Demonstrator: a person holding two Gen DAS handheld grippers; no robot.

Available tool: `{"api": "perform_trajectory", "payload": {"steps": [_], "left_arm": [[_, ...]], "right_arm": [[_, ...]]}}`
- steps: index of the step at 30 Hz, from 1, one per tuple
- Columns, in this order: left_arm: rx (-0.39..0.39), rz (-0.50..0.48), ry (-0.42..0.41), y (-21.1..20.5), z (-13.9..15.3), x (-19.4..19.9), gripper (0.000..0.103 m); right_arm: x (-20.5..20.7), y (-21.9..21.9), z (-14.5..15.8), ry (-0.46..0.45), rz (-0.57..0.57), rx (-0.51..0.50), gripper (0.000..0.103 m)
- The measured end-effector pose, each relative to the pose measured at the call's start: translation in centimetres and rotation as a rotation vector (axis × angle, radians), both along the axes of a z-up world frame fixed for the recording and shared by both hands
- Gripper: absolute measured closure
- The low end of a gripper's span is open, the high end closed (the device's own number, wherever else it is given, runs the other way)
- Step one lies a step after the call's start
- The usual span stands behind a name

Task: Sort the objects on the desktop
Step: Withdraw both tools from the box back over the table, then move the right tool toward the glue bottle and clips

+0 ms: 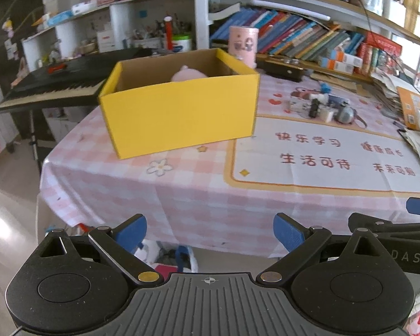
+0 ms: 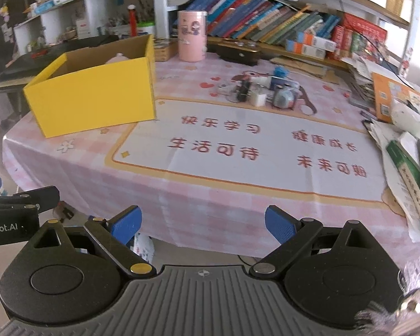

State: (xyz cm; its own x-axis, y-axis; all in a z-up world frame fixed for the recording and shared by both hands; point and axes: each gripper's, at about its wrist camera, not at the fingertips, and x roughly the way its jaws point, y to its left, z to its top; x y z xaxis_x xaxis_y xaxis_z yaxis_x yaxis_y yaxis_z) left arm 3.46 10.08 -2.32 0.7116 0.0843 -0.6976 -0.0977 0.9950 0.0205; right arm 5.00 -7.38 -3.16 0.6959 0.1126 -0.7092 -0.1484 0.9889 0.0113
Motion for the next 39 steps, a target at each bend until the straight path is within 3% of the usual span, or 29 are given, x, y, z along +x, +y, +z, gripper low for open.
{"api": "perform_trajectory", "payload": {"steps": [23, 39], "left_arm": [[-0.031, -0.168, 0.008, -4.4, -0.6, 5.5, 0.004], [-0.042, -0.169, 0.013, -8.9, -0.8, 11.1, 0.004]], "right_arm": [[2.9, -4.2, -0.2, 0.011, -0.137, -0.036, 0.007], [8.8, -8.9, -0.6, 0.033, -0.13, -0.038, 0.007]]}}
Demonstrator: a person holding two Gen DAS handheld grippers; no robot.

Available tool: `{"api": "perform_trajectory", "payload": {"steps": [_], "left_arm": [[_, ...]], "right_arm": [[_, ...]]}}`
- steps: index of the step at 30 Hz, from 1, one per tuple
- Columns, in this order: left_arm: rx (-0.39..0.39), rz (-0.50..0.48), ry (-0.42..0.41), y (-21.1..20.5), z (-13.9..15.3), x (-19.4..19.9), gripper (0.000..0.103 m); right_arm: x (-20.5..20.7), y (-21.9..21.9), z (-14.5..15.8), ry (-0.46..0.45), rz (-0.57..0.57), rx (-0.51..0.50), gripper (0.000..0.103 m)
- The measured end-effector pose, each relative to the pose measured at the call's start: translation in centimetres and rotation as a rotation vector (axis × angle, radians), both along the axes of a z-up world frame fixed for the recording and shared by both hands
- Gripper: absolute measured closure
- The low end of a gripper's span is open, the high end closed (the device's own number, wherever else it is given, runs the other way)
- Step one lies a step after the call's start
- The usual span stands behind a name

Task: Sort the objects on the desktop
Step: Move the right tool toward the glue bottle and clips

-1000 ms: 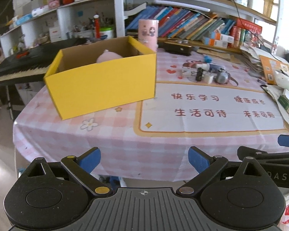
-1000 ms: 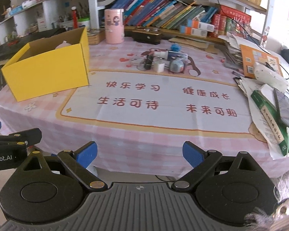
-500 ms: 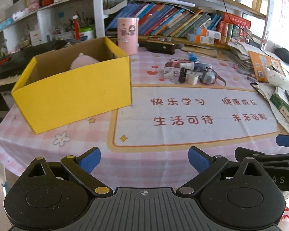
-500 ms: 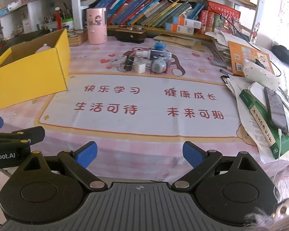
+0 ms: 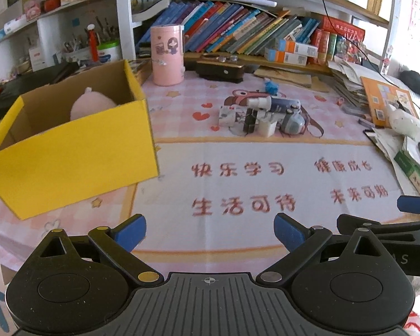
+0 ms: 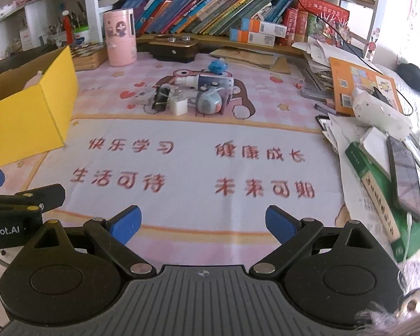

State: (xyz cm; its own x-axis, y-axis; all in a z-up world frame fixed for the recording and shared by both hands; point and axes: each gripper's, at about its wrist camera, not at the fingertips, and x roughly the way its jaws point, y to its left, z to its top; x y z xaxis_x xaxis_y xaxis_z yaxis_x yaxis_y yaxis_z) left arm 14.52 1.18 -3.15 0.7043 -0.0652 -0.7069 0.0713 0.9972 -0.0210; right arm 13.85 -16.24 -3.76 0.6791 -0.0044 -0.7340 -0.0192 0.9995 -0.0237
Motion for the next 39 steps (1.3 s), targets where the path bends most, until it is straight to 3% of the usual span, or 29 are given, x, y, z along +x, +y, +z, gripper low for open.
{"api": "perform_trajectory", "payload": {"steps": [11, 24, 33, 39], "left_arm": [[0.003, 0.064, -0.007, -3.3, 0.3, 4.0, 0.004], [0.081, 0.162, -0.034, -6.7, 0.8, 8.3, 0.004], [0.11, 0.22, 0.0, -7.2, 0.4, 9.0, 0.004], [0.126, 0.261, 0.017, -6.9, 0.4, 8.7, 0.004]], "right_arm": [[5.5, -3.7, 0.2, -0.003, 0.073, 0.018, 0.008], [12.5, -6.7, -0.4, -0.047, 0.223, 0.07, 0.009], [18.0, -6.4, -2.5, -0.08, 0.376, 0.049, 0.012], [21.2, -5.4, -4.0, -0.103, 0.478, -0.023, 0.013]]}}
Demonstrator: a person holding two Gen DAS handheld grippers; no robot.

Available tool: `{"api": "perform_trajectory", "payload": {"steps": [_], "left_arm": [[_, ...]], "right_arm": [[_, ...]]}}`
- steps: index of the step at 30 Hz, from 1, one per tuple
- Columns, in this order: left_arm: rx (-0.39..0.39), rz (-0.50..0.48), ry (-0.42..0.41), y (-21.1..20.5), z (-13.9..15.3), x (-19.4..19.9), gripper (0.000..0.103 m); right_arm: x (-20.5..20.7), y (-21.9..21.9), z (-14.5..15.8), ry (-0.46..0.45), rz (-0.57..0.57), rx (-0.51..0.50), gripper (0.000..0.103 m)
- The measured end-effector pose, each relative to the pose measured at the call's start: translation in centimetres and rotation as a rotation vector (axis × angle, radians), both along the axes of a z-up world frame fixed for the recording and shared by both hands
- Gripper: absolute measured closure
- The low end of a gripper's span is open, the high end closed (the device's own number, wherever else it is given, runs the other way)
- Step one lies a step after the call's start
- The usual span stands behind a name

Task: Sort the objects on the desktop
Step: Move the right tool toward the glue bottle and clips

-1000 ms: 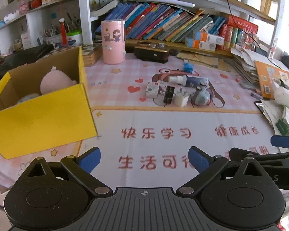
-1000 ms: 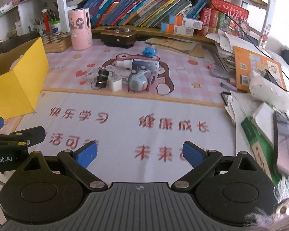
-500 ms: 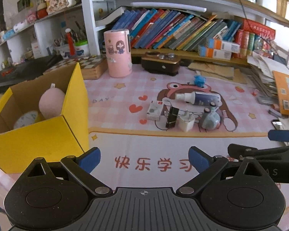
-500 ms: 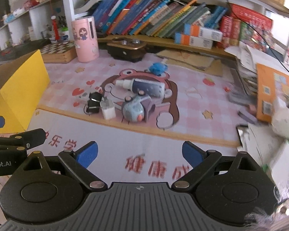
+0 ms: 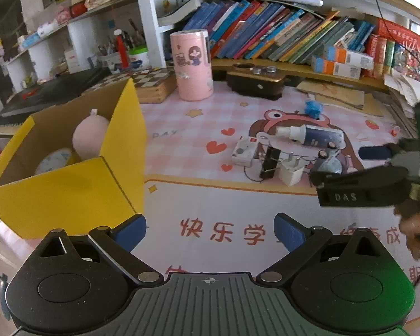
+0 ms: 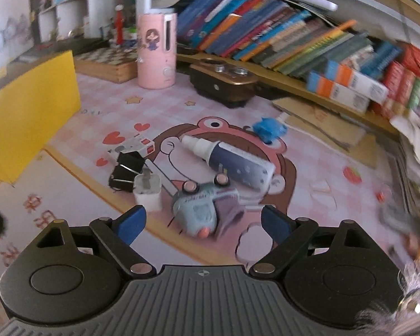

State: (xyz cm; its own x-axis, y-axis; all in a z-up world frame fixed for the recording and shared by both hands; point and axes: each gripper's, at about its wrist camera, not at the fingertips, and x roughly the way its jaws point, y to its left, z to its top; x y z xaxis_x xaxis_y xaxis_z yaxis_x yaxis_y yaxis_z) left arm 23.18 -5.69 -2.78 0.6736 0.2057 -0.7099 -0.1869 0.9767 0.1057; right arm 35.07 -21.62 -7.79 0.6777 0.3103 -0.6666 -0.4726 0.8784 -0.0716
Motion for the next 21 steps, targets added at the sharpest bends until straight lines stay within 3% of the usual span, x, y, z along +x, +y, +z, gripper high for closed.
{"api": "perform_trajectory", "payload": {"steps": [5, 10, 14, 21], "left_arm": [[0.01, 0.033, 0.02, 0.2, -0.2, 0.0, 0.004], [0.012, 0.029, 0.018, -0.2, -0.1, 0.2, 0.004], [0.009, 0.008, 0.015, -0.9, -0.1, 0.9, 0.004], [-0.014, -0.045, 0.011, -2.4, -1.1, 3.2, 0.004]], "right_arm": [[2.3, 0.6, -1.5, 0.024, 0.024, -0.015, 0.018], [3.1, 0.3, -2.0, 0.063, 0.044, 0.02, 0.04], [2.3, -0.6, -1.3, 0.062, 0.035, 0.053, 0.04], [-0.6, -4.6, 1.4, 0.077, -0.078, 0.155, 0.04]]}}
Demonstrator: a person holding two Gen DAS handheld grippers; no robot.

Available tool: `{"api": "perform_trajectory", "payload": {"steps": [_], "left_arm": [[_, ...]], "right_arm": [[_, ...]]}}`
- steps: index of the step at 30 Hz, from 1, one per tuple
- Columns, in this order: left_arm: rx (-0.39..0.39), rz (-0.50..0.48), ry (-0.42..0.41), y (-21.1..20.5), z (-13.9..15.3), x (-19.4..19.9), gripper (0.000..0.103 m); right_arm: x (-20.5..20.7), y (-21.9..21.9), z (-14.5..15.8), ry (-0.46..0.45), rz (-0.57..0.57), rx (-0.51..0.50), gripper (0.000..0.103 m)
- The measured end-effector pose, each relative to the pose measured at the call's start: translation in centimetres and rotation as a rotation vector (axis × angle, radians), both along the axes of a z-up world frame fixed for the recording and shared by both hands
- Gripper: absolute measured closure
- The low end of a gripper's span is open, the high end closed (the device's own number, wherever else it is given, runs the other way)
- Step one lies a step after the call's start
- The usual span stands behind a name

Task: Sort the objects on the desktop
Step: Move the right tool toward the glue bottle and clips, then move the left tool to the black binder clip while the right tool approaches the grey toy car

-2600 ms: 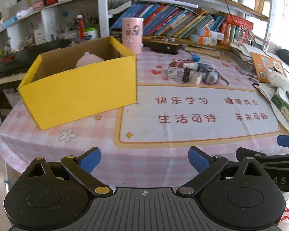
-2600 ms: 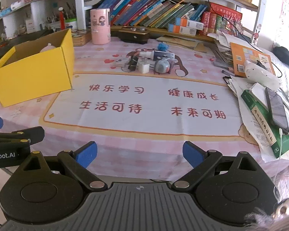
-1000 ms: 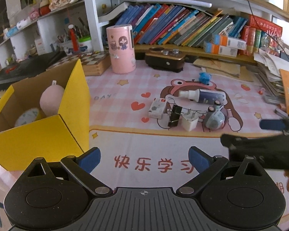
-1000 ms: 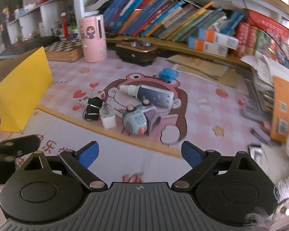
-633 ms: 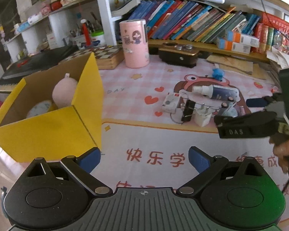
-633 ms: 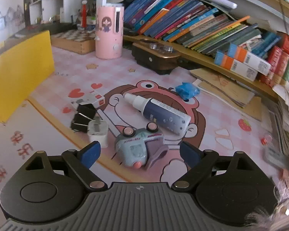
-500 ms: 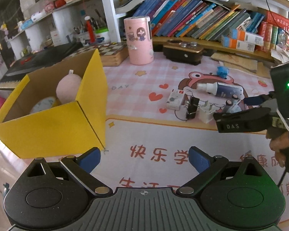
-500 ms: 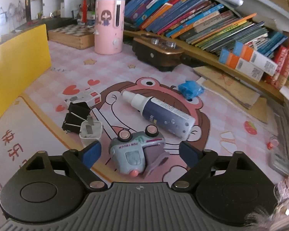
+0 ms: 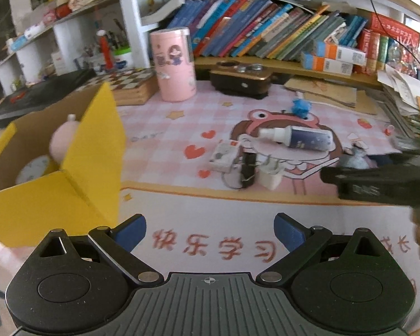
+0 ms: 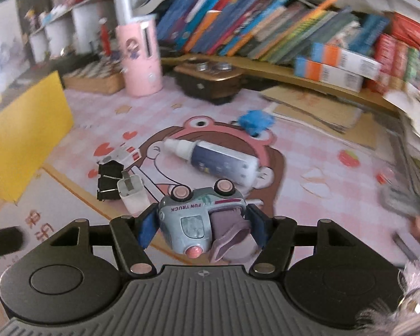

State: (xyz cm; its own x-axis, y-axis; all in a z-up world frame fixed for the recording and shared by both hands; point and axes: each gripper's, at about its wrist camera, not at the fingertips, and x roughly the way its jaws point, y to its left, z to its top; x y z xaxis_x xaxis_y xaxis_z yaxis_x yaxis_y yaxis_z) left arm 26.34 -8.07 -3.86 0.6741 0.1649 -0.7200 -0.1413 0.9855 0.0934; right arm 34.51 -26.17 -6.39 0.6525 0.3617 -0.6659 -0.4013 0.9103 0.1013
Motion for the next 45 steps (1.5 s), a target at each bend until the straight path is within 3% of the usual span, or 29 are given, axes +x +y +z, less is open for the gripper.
{"api": "perform_trajectory", "payload": {"steps": [6, 7, 9, 11, 14, 17, 22, 27, 34, 41, 45], "left_arm": [[0.093, -0.025, -0.013, -1.2, -2.0, 2.7, 0.008], [0.104, -0.027, -0.023, -1.3, -2.1, 3.1, 0.014], [0.104, -0.031, -0.018, -1.3, -2.5, 4.4, 0.048], [0.074, -0.029, -0.002, -1.1, -3.1, 5.8, 0.057], [0.06, -0.058, -0.009, -1.5, -3.9, 7.0, 0.059], [0.065, -0.087, -0.007, -1.9, -4.6, 7.8, 0.06], [0.07, -0.098, 0.0, -2.0, -5.6, 8.7, 0.066], [0.066, -0.109, -0.03, -2.2, -5.8, 9.5, 0.066], [0.062, -0.146, -0.063, -2.7, -5.8, 9.6, 0.073], [0.004, -0.185, -0.086, -2.0, -3.3, 6.6, 0.086], [-0.017, -0.193, -0.081, -1.7, -2.8, 4.6, 0.086]], "right_arm": [[-3.5, -1.6, 1.5, 0.026, 0.035, -0.003, 0.041], [-4.0, -1.8, 1.7, 0.027, 0.033, 0.002, 0.043], [-4.8, -2.1, 2.1, 0.025, 0.028, 0.008, 0.043], [-5.4, -2.5, 2.4, 0.032, 0.022, 0.025, 0.043], [-5.5, -3.0, 2.2, 0.053, 0.017, 0.035, 0.052], [-5.4, -3.4, 1.9, 0.073, 0.0, 0.019, 0.053], [-5.9, -4.0, 1.7, 0.083, -0.008, -0.001, 0.036], [-6.8, -3.3, 1.0, 0.117, 0.035, -0.022, 0.026], [-6.7, -2.2, -0.8, 0.157, 0.029, -0.095, 0.025], [-6.7, -1.0, -2.0, 0.152, 0.052, -0.139, 0.029], [-6.7, -0.8, -2.4, 0.158, 0.038, -0.162, 0.03]]}}
